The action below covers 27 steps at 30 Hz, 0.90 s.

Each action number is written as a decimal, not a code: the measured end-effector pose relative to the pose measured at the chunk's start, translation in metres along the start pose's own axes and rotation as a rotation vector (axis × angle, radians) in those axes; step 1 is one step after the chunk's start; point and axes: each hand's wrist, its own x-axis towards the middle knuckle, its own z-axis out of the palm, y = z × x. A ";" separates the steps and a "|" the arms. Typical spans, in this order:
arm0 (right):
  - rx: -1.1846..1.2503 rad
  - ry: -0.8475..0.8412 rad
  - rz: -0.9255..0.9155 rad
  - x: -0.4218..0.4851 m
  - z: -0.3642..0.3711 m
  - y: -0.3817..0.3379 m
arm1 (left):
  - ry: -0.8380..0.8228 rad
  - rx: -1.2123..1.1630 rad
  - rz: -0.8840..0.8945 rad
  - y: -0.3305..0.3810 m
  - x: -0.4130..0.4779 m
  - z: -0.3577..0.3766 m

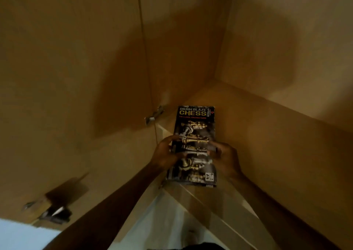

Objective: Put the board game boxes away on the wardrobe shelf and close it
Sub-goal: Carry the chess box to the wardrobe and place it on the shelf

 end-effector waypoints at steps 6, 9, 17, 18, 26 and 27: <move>-0.038 -0.048 0.075 0.077 -0.004 0.032 | -0.443 0.513 0.192 0.008 0.091 0.012; -0.046 -0.069 0.032 0.093 0.000 0.039 | -0.415 0.821 0.223 0.016 0.115 0.003; -0.106 -0.307 -0.209 0.122 0.020 0.030 | 0.116 0.934 0.268 0.008 0.122 -0.007; -0.136 -0.324 -0.226 0.127 0.024 0.030 | 0.116 0.932 0.259 0.007 0.124 -0.006; -0.154 -0.341 -0.247 0.140 0.035 0.041 | 0.061 0.792 0.131 0.021 0.127 0.000; -0.140 -0.353 -0.239 0.139 0.034 0.042 | 0.062 0.768 0.114 0.022 0.124 0.001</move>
